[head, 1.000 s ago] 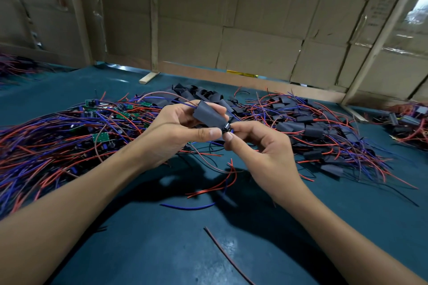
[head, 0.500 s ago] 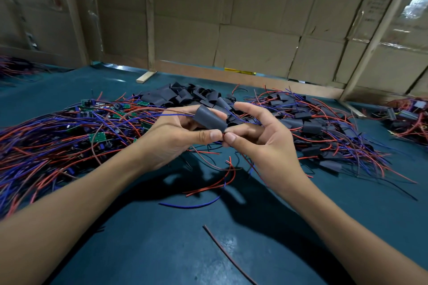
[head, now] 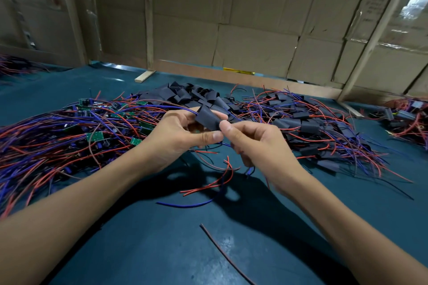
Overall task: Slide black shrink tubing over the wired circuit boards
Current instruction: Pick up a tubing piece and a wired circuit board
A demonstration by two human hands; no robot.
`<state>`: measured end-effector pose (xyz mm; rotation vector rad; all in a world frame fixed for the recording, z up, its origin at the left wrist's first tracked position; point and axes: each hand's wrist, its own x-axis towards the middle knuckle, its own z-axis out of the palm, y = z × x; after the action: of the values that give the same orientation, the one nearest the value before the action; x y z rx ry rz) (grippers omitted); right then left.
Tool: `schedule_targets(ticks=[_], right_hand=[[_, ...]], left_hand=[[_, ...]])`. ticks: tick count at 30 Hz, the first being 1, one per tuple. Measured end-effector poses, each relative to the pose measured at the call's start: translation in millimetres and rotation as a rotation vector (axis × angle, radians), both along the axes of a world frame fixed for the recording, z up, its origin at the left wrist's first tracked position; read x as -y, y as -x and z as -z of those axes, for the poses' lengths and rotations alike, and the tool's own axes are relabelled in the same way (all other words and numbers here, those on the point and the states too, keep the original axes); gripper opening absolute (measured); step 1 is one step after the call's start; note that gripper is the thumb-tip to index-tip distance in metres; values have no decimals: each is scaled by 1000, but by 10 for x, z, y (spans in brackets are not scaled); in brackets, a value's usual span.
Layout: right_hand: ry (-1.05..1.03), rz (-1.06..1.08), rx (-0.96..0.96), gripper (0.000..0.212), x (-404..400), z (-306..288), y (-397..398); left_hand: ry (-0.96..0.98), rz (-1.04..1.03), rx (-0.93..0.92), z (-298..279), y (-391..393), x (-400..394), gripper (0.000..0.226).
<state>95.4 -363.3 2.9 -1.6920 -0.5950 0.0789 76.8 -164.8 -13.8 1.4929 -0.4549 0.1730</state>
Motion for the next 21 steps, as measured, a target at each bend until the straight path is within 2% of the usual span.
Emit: schedule_targets(ticks=[3,5,6,8,9,10,11,13,15,16,18,19,21], right_hand=[[-49,13,-128,16,16,-25,-24],[-113,32,-158,13,56,-56,-44],[-146,62,-135,14,96,-88,-71],[-223,173,-8,11,218,-202,-151],[-264,253,74,5,309,-265,-206],[-283,355,168,2,421,-318,-270],[-269,474,268,4,534,-349,-334],[-91,725,408,5,765,-294,-487],[293,959,373,26,940,-153,-635],[495,1041,299,39,981,-78,-680],[666,1115,241,62,912,14,-657],[673,1130,320,68,839,42,-621],[643,1074,617,64,666,75,-543]], left_hand=[[-143,-57,23,20,-5,-17,42],[-299,-128,79,-7,7,-20,40],[-454,-212,182,-20,14,-48,36],[-901,-465,517,-52,-3,-169,34],[-1039,-590,629,-76,-21,-250,37],[-1101,-704,624,-116,-26,-324,41],[-1133,-828,549,-144,-35,-404,44],[-1305,-1021,214,-159,-69,-556,50],[-1532,-1044,-140,-137,-71,-623,55],[-1588,-1031,-205,-125,-64,-633,52],[-1574,-1037,-142,-127,-68,-642,37],[-1561,-1050,-98,-130,-72,-638,31],[-1571,-1040,-96,-147,-72,-615,26]])
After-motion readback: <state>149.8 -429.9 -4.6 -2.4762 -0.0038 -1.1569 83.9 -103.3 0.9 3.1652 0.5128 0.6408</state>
